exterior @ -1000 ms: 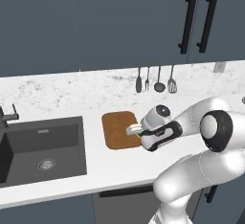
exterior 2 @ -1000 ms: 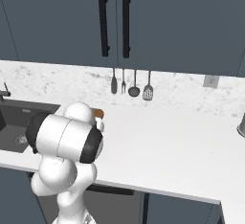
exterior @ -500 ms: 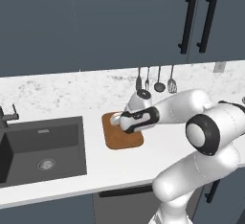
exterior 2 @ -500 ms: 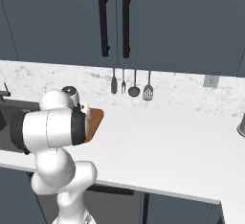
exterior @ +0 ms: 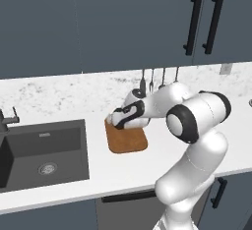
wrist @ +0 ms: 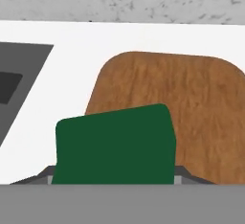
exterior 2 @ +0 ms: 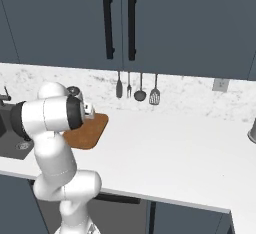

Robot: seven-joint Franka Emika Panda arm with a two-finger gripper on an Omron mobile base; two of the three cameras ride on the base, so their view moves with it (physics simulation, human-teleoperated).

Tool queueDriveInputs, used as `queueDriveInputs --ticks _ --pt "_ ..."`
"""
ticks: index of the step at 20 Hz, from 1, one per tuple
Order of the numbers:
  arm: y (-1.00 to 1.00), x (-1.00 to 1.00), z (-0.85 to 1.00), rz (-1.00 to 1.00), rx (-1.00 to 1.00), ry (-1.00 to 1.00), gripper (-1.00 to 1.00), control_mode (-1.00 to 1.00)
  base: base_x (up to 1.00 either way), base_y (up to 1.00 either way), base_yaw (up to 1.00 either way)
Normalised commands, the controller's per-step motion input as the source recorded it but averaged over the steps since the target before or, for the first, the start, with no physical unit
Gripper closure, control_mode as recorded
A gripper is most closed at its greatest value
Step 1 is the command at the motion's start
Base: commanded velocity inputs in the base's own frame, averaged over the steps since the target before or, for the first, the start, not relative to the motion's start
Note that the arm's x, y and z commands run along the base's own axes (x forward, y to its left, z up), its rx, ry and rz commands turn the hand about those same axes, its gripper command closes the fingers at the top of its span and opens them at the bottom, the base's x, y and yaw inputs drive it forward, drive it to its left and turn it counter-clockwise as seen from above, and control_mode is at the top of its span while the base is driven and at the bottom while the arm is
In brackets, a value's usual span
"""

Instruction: Pick up the sponge from the counter and clean the cutting board by briefly scrubbing or pressing down on the cutting board. Once finished, release the sponge.

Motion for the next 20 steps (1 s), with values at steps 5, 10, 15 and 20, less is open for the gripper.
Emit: queueDriveInputs --ticks 5,10,15,20 --pt "0.21 0.38 -0.2 0.0 0.0 0.0 1.0 -1.0 0.0 0.0 0.0" --pt "0.43 0.28 -0.22 0.0 0.0 0.0 1.0 -1.0 0.0 0.0 0.0" --pt "0.29 0.01 -0.49 0.0 0.0 0.0 1.0 -1.0 0.0 0.0 0.0" --pt "0.23 -0.02 -0.67 0.0 0.0 0.02 1.0 -1.0 0.0 0.0 0.0"
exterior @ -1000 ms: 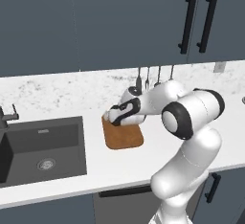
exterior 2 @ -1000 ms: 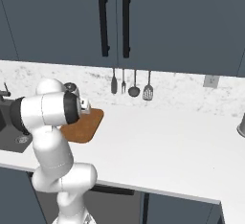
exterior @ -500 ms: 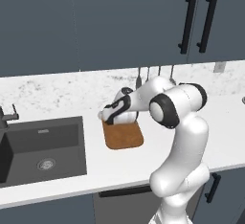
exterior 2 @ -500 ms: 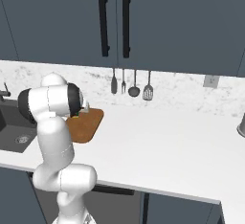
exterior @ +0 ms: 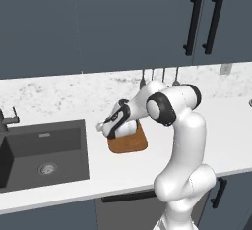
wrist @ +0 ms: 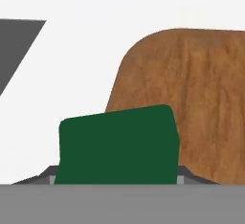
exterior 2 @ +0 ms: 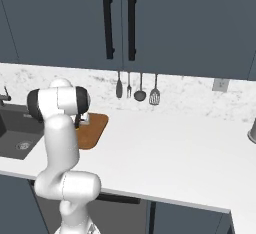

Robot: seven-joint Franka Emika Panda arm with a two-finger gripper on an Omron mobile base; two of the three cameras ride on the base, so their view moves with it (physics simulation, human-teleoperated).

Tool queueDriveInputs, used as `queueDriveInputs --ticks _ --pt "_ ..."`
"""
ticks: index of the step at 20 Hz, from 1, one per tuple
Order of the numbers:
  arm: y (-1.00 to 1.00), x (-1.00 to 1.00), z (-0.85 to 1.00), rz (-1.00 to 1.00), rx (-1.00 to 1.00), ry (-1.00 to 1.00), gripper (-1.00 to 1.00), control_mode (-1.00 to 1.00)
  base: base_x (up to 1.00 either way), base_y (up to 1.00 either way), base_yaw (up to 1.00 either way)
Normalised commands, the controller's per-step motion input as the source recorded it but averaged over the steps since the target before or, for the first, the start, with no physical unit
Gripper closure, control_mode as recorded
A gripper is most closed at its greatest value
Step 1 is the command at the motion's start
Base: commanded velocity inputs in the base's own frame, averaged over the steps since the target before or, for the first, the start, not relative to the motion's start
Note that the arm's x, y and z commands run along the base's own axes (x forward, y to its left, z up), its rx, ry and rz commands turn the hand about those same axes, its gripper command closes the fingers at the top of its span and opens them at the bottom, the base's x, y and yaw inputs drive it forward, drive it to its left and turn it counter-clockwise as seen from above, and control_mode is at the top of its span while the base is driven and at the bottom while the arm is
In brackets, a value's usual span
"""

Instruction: Pick up the sponge from the counter and clean the cutting board by briefly scrubbing or pressing down on the cutting board. Once finished, release the sponge.

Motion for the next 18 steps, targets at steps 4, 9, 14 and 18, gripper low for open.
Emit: queueDriveInputs --ticks 4,9,14,18 --pt "0.17 -0.27 -0.54 0.0 0.0 0.04 1.0 -1.0 0.0 0.0 0.0" --pt "0.19 -0.6 -0.2 0.0 0.0 0.11 1.0 -1.0 0.0 0.0 0.0" --pt "0.13 -0.65 -0.27 0.0 0.0 0.15 1.0 -1.0 0.0 0.0 0.0" --pt "0.0 -0.69 -0.73 0.01 0.0 0.04 1.0 -1.0 0.0 0.0 0.0"
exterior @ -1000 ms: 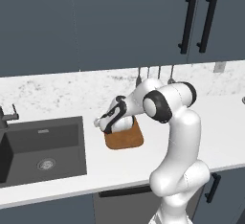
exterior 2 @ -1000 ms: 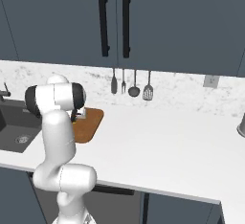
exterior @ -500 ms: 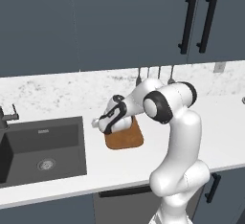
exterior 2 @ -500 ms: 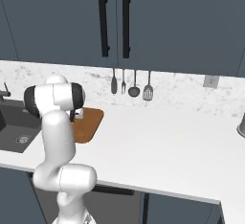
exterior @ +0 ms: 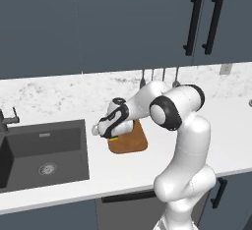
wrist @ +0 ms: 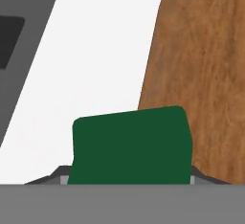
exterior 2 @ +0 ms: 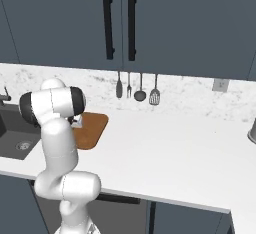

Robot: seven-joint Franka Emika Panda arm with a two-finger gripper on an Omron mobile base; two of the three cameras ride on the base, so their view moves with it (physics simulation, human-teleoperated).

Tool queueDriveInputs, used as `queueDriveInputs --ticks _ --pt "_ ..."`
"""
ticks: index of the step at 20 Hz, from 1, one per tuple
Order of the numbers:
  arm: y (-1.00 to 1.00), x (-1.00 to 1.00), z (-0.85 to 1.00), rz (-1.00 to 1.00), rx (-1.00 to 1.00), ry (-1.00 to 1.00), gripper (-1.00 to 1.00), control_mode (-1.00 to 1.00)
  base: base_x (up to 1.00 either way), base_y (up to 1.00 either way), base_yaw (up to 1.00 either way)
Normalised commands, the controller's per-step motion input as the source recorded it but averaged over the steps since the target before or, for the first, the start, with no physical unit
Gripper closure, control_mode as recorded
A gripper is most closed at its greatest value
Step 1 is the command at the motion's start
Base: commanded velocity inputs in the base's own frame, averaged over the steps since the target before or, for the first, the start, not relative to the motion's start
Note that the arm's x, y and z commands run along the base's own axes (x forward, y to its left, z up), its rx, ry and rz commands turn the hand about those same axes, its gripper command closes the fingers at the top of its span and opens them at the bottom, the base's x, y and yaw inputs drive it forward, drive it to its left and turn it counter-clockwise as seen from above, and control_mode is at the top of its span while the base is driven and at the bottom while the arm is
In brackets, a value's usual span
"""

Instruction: Pick up the sponge from the counter and clean the cutting board by briefly scrubbing or pressing down on the cutting board. Once finished, release the sponge.

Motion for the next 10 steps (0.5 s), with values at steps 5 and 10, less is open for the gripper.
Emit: queueDriveInputs --ticks 5,10 --pt "-0.31 -0.94 -0.64 0.07 0.0 -0.04 1.0 -1.0 0.0 0.0 0.0" --pt "-0.3 -1.0 -0.43 0.05 0.0 -0.09 1.0 -1.0 0.0 0.0 0.0"
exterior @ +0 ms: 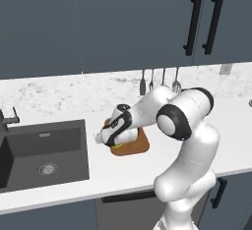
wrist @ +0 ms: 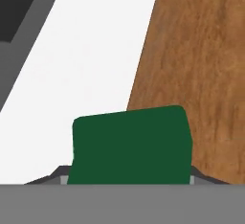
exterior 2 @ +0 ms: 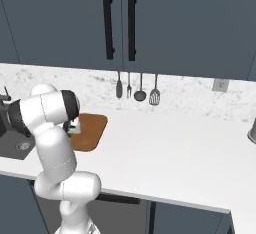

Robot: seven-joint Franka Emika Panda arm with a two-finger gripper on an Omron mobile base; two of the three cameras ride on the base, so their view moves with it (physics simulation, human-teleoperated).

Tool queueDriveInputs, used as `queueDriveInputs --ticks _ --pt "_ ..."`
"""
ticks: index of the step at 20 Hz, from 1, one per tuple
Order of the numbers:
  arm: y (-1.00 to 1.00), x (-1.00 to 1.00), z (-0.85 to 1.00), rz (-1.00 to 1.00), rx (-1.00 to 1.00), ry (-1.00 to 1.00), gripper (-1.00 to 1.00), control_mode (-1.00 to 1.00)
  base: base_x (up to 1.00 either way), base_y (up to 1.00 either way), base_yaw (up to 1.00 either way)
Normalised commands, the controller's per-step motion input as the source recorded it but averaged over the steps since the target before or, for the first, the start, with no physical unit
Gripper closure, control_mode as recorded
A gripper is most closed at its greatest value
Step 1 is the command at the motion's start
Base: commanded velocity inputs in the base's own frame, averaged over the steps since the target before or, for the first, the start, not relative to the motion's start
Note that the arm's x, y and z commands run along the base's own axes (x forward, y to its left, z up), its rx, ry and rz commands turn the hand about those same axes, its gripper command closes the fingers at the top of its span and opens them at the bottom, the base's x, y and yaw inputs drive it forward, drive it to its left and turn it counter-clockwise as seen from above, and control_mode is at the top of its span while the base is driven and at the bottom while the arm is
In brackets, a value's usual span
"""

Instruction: Pick up the sponge from the counter and clean the cutting board by briefly scrubbing or pressing down on the cutting board. Once finished, release the sponge.

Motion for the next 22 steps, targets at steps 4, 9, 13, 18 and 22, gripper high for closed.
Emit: queueDriveInputs --ticks 4,9,13,18,22 --pt "-0.46 -0.96 -0.48 0.03 0.0 -0.05 1.0 -1.0 0.0 0.0 0.0" --pt "-0.78 -0.77 -0.2 0.01 0.03 0.0 1.0 -1.0 0.0 0.0 0.0" --pt "-0.83 -0.13 0.38 -0.08 0.02 0.0 1.0 -1.0 0.0 0.0 0.0" --pt "-0.65 -0.06 0.95 -0.07 -0.05 0.0 1.0 -1.0 0.0 0.0 0.0" --pt "-0.7 0.26 1.0 -0.16 -0.1 0.08 1.0 -1.0 0.0 0.0 0.0"
